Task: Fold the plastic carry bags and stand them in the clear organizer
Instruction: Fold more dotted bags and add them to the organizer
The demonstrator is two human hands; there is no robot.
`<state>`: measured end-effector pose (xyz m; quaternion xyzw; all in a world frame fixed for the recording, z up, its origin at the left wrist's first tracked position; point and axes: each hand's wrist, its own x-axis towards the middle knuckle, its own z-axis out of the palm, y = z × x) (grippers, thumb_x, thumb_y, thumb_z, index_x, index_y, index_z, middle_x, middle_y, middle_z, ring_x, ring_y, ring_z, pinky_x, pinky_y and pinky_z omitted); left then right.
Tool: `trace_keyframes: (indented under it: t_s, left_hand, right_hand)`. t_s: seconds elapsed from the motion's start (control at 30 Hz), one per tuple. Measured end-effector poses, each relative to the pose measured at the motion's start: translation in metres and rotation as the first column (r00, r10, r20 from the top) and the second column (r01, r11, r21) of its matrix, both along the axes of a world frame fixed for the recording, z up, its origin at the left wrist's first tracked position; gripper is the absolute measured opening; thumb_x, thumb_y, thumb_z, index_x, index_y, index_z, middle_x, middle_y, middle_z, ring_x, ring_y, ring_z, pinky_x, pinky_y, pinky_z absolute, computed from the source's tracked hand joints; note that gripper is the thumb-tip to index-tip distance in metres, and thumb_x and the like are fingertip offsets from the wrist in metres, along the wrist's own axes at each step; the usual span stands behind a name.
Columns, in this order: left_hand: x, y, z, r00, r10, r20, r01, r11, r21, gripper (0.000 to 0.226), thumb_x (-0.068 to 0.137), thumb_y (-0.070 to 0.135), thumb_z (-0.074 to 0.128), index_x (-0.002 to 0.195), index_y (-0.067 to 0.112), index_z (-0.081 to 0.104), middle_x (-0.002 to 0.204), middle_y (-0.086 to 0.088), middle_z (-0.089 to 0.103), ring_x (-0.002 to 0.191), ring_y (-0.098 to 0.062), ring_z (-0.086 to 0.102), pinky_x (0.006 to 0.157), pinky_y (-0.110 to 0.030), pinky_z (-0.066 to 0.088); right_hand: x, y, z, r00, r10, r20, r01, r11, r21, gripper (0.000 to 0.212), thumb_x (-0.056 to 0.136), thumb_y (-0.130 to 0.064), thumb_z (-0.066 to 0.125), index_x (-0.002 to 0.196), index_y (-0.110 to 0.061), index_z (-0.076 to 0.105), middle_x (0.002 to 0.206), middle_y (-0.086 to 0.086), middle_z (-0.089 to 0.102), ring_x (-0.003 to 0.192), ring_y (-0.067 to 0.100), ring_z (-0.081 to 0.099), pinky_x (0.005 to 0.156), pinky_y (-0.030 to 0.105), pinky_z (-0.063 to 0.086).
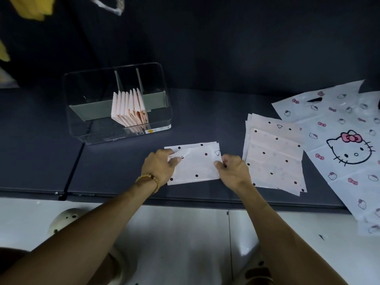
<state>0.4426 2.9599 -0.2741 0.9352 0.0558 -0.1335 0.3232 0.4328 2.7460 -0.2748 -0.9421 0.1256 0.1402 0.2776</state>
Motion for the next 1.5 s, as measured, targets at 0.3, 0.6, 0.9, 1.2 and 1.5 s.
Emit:
trace_keyframes:
  t_s: [0.3, 0.6, 0.9, 1.2, 1.5]
  left_hand:
    - [0.007, -0.001, -0.004, 0.997, 0.011, 0.081, -0.038, 0.937, 0.347, 0.03, 0.089, 0.038, 0.058, 0.106, 0.015, 0.05, 0.1, -0.013, 0.064, 0.092, -0.037, 0.06, 0.066, -0.038, 0.045]
    - [-0.027, -0.007, -0.024, 0.707, -0.609, 0.359, 0.47, 0.784, 0.405, 0.04, 0.089, 0.015, 0.061, 0.128, 0.008, 0.058, 0.135, -0.009, 0.055, 0.128, -0.028, 0.049, 0.105, -0.042, 0.042]
    - [-0.024, 0.005, -0.04, 0.738, -0.638, 0.218, 0.518, 0.744, 0.423, 0.052, 0.102, 0.027, 0.028, 0.151, 0.015, 0.015, 0.158, 0.001, 0.011, 0.146, -0.016, 0.005, 0.116, -0.034, -0.008]
    - [-0.023, 0.006, -0.039, 0.748, -0.624, 0.228, 0.516, 0.762, 0.392, 0.048, 0.1, 0.027, 0.034, 0.146, 0.015, 0.034, 0.156, -0.001, 0.025, 0.145, -0.016, 0.016, 0.118, -0.033, 0.003]
    - [-0.025, 0.006, -0.04, 0.736, -0.563, 0.375, 0.408, 0.812, 0.418, 0.032, 0.093, 0.027, 0.051, 0.124, 0.023, 0.057, 0.121, -0.002, 0.056, 0.114, -0.025, 0.046, 0.099, -0.04, 0.041]
  right_hand:
    - [0.018, 0.011, -0.006, 0.999, 0.002, 0.039, 0.005, 0.981, -0.192, 0.026, 0.095, -0.037, 0.05, 0.078, -0.017, 0.052, 0.087, 0.009, 0.067, 0.09, 0.032, 0.058, 0.07, 0.028, 0.037]
    - [0.026, 0.015, -0.009, 0.999, 0.038, 0.028, -0.029, 0.964, -0.264, 0.021, 0.094, -0.034, 0.049, 0.087, -0.016, 0.058, 0.083, 0.007, 0.064, 0.09, 0.032, 0.062, 0.068, 0.026, 0.034]
    - [0.004, 0.03, -0.002, 0.92, 0.273, 0.283, -0.102, 0.86, -0.5, 0.03, 0.084, -0.025, 0.067, 0.109, -0.009, 0.059, 0.1, 0.011, 0.065, 0.092, 0.031, 0.059, 0.074, 0.039, 0.047]
    - [-0.028, 0.033, -0.035, 0.798, 0.593, 0.11, -0.523, 0.772, -0.361, 0.055, 0.104, -0.035, 0.02, 0.15, -0.015, -0.001, 0.158, 0.0, -0.009, 0.146, 0.015, -0.014, 0.118, 0.035, -0.009]
    - [-0.026, -0.013, -0.006, 0.689, 0.687, 0.23, -0.534, 0.697, -0.479, 0.044, 0.084, -0.022, 0.069, 0.125, -0.007, 0.061, 0.133, 0.014, 0.057, 0.123, 0.033, 0.054, 0.103, 0.049, 0.042]
